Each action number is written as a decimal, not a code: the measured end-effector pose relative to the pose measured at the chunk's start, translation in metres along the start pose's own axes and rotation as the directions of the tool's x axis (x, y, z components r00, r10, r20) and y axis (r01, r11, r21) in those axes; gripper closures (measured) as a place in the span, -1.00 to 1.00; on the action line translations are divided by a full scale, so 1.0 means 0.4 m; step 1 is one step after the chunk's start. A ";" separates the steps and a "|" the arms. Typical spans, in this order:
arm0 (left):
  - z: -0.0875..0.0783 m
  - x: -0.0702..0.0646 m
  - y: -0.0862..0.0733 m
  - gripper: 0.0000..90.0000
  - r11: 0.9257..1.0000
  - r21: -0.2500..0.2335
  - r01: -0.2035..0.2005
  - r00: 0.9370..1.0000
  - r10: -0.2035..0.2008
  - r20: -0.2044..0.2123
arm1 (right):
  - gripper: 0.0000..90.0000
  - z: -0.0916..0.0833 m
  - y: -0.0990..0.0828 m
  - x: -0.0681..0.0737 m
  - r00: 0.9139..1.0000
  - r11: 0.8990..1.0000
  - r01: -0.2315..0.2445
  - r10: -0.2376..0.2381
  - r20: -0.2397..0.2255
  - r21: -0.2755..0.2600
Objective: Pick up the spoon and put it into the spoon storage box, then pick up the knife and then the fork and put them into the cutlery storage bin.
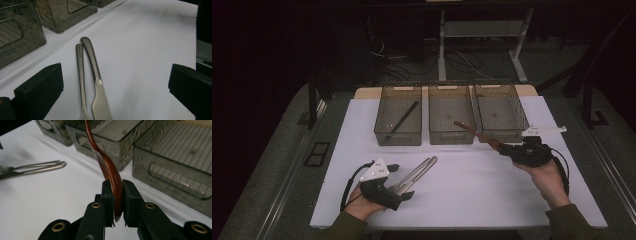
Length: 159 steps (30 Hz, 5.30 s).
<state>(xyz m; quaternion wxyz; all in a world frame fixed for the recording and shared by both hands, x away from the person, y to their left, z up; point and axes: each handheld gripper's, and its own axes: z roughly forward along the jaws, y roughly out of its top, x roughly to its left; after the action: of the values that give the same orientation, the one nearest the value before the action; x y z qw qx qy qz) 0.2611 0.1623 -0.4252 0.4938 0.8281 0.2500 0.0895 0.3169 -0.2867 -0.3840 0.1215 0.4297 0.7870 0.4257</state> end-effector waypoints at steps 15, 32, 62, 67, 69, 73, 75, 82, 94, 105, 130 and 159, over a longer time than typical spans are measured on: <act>-0.002 0.003 0.001 -1.00 1.000 -0.011 0.014 1.000 -0.014 0.007 | 0.79 0.033 0.063 0.001 0.999 0.999 -0.027 0.028 0.031 -0.029; 0.003 0.003 -0.001 -1.00 1.000 -0.004 0.010 1.000 -0.010 0.008 | 0.79 0.113 0.164 0.018 0.996 1.000 -0.008 0.007 0.087 0.011; 0.008 -0.005 0.004 -1.00 1.000 0.002 -0.007 1.000 0.007 0.020 | 0.78 0.299 0.258 0.036 0.980 0.986 -0.070 0.039 0.196 0.152; 0.008 -0.005 0.004 -1.00 1.000 0.000 -0.005 1.000 0.005 0.021 | 0.72 0.301 0.255 0.035 0.984 0.987 -0.063 0.037 0.172 0.148; 0.007 -0.004 0.004 -1.00 1.000 0.001 -0.005 1.000 0.005 0.020 | 0.67 0.298 0.255 0.036 0.985 0.988 -0.059 0.035 0.166 0.143; 0.008 -0.005 0.003 -1.00 1.000 0.000 -0.006 1.000 0.006 0.020 | 0.52 0.293 0.256 0.038 0.988 0.990 -0.069 0.051 0.149 0.122; 0.007 -0.005 0.004 -1.00 1.000 -0.001 -0.004 1.000 0.004 0.020 | 0.42 0.284 0.257 0.040 0.989 0.992 -0.069 0.055 0.135 0.102; 0.007 -0.004 0.003 -1.00 1.000 -0.002 -0.001 1.000 0.001 0.018 | 0.05 0.229 0.254 0.035 0.997 0.998 -0.044 0.041 0.065 0.042; 0.007 -0.004 0.002 -1.00 1.000 0.006 -0.004 1.000 0.004 0.013 | -0.25 0.134 0.190 0.047 0.998 0.998 0.055 -0.055 -0.023 -0.009; 0.009 -0.003 0.002 -1.00 1.000 0.012 0.002 1.000 -0.002 0.010 | -0.34 0.073 0.099 0.048 0.995 0.997 0.069 -0.072 -0.071 -0.042; 0.004 -0.003 0.003 -1.00 1.000 0.022 -0.014 1.000 0.014 0.004 | -0.54 0.011 -0.116 0.030 0.989 0.998 0.041 -0.047 -0.137 -0.051; -0.001 0.005 0.032 -0.63 0.999 0.027 -0.022 0.999 0.023 -0.047 | -0.59 -0.005 -0.201 0.053 0.995 0.998 0.048 -0.051 -0.083 -0.039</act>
<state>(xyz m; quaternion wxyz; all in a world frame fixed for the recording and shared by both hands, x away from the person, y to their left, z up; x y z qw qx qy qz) 0.2668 0.1585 -0.4142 0.4757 0.8349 0.2535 0.1113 0.2571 -0.2930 -0.4415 0.1070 0.3895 0.7937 0.4548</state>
